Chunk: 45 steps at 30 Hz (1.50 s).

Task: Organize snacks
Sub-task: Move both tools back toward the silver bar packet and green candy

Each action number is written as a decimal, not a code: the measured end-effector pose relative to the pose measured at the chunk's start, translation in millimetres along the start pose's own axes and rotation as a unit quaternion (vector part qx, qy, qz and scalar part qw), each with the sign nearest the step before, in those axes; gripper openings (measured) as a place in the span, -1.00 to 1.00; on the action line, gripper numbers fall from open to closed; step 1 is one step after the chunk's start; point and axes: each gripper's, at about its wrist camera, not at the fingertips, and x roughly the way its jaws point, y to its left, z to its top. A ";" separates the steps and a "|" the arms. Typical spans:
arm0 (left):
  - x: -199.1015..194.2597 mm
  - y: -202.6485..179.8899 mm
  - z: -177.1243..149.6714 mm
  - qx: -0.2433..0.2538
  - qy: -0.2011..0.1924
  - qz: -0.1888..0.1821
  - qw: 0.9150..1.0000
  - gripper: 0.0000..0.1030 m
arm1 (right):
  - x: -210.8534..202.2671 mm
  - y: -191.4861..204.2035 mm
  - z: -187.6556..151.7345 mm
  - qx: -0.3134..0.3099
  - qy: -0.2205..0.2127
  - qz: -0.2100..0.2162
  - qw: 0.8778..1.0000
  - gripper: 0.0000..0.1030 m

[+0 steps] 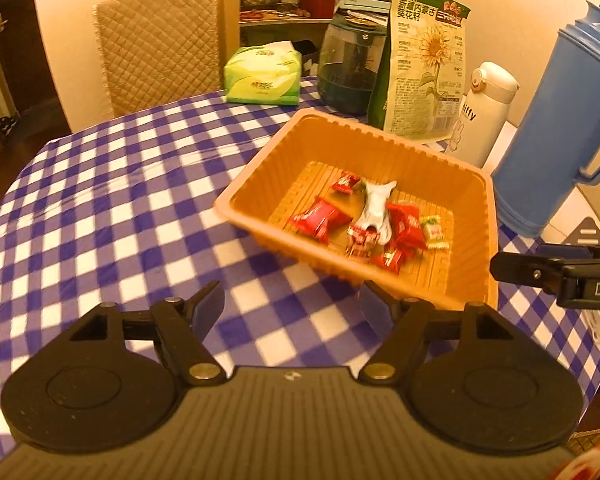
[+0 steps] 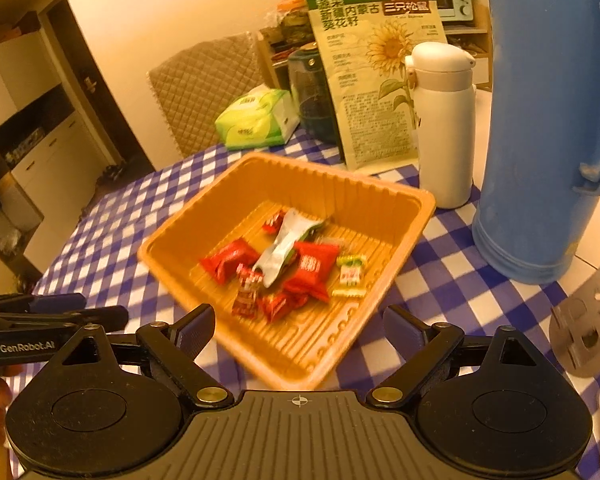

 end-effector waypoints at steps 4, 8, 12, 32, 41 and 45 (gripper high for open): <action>-20.5 4.9 -20.6 0.001 0.000 0.010 1.000 0.41 | -9.4 8.1 -15.0 -0.015 0.015 0.007 1.000 0.76; -40.0 10.9 -44.7 -0.010 0.004 0.014 1.000 0.41 | -17.0 17.5 -31.9 -0.030 0.031 0.018 0.999 0.76; -57.0 17.1 -70.9 -0.017 0.013 0.030 0.999 0.41 | -23.7 27.3 -46.7 -0.047 0.045 0.025 0.998 0.76; -104.9 65.0 -155.7 -0.112 0.049 0.081 0.989 0.41 | -20.0 91.0 -103.5 -0.128 0.114 0.082 0.982 0.76; -112.8 83.5 -173.8 -0.141 0.061 0.102 0.983 0.41 | -3.5 125.8 -122.7 -0.168 0.140 0.105 0.970 0.76; -113.6 90.1 -180.7 -0.152 0.068 0.108 0.980 0.41 | 6.0 140.2 -126.8 -0.180 0.150 0.113 0.966 0.76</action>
